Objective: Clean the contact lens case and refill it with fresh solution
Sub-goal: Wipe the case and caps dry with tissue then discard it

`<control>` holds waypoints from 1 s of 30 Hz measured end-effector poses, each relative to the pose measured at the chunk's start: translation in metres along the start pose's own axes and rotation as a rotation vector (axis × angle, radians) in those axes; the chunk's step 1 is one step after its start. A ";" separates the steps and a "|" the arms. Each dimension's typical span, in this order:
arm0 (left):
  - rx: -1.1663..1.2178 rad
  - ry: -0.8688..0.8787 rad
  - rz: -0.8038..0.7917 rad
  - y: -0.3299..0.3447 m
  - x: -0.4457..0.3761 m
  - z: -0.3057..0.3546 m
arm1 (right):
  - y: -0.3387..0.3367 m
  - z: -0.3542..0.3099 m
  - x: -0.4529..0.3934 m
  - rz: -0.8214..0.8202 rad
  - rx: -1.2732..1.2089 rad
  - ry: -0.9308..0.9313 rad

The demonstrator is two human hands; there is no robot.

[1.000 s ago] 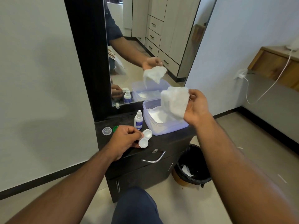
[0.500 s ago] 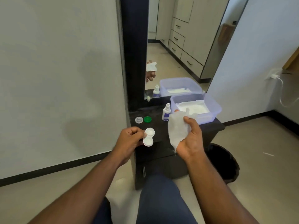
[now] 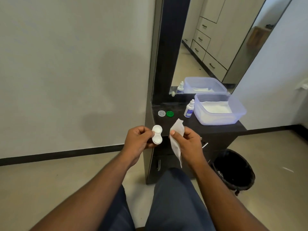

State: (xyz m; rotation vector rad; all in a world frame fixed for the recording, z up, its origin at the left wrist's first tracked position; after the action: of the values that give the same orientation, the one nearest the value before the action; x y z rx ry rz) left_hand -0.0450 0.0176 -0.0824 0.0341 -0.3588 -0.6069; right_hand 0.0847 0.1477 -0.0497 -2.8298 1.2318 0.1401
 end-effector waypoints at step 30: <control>-0.040 -0.009 0.152 -0.023 0.024 -0.030 | 0.072 -0.008 0.064 -0.454 1.288 -0.989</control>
State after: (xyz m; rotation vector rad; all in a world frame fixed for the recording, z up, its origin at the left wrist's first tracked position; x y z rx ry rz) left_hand -0.0294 -0.0166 -0.1059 -0.0337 -0.3547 -0.4640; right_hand 0.0757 0.0513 -0.0492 -1.4444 0.2106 0.4387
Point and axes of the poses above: each hand's wrist, its own x-axis away from the middle knuckle, its own y-axis out of the palm, z = x × y, the point moved 10 cm from there along -x, towards the middle knuckle, and after that the axes turned 8 degrees about -y, right-handed, at the moved point
